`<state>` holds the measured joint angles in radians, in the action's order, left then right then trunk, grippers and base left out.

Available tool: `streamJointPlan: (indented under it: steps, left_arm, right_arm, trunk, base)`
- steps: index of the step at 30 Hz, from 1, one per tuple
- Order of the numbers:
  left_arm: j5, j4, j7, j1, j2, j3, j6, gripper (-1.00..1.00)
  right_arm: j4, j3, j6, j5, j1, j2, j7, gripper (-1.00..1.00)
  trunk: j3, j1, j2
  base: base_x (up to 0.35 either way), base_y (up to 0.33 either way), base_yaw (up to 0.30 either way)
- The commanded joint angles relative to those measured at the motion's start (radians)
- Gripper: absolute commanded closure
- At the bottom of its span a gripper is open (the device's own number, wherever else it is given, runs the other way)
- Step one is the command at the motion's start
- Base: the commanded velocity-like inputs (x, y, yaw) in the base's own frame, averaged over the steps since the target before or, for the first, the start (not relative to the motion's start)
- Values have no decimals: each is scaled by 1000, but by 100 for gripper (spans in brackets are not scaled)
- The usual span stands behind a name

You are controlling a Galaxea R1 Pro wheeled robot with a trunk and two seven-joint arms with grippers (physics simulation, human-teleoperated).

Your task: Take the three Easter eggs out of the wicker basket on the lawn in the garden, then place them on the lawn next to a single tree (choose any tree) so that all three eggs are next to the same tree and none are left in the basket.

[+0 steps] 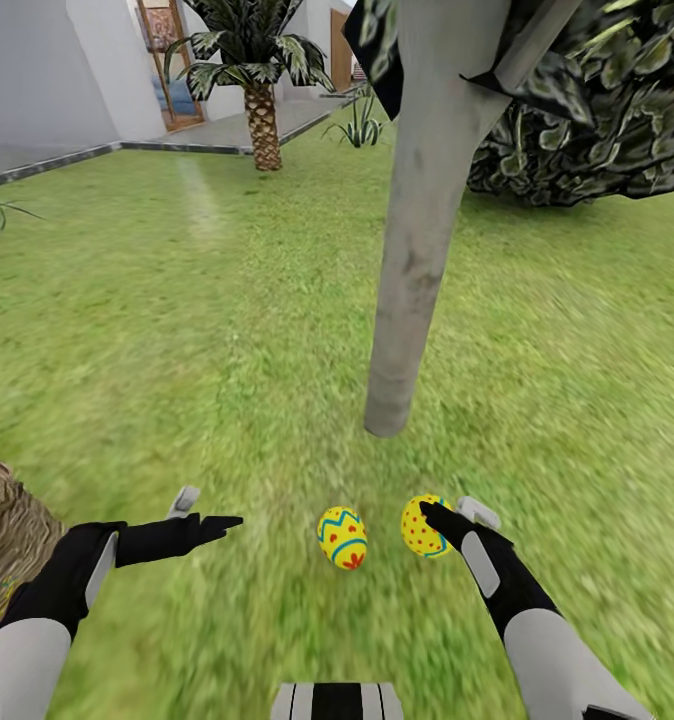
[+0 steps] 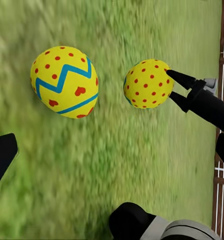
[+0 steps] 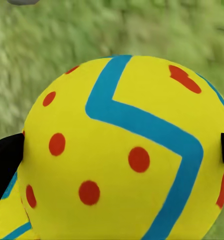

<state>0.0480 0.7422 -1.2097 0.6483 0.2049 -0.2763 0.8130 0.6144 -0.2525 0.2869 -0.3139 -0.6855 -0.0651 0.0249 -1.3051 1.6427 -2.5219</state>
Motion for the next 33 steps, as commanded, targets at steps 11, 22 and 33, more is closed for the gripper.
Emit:
streamJointPlan:
  steps: [11,22,33]
  left_arm:
    - [5,0,-7,1,1,-3,9,-100]
    - [5,0,-6,1,-1,-3,9,-100]
    - [6,0,-5,1,-1,-3,9,-100]
  right_arm:
    - [2,22,5,-11,0,-1,4,100]
    - [2,22,5,-13,0,0,4,100]
    - [2,22,5,-12,0,-1,4,100]
  trunk:
    - [-16,2,-1]
    - [-51,6,-3]
    - [-51,6,-3]
  base:
    - [50,37,0]
    - [0,0,0]
    - [104,112,0]
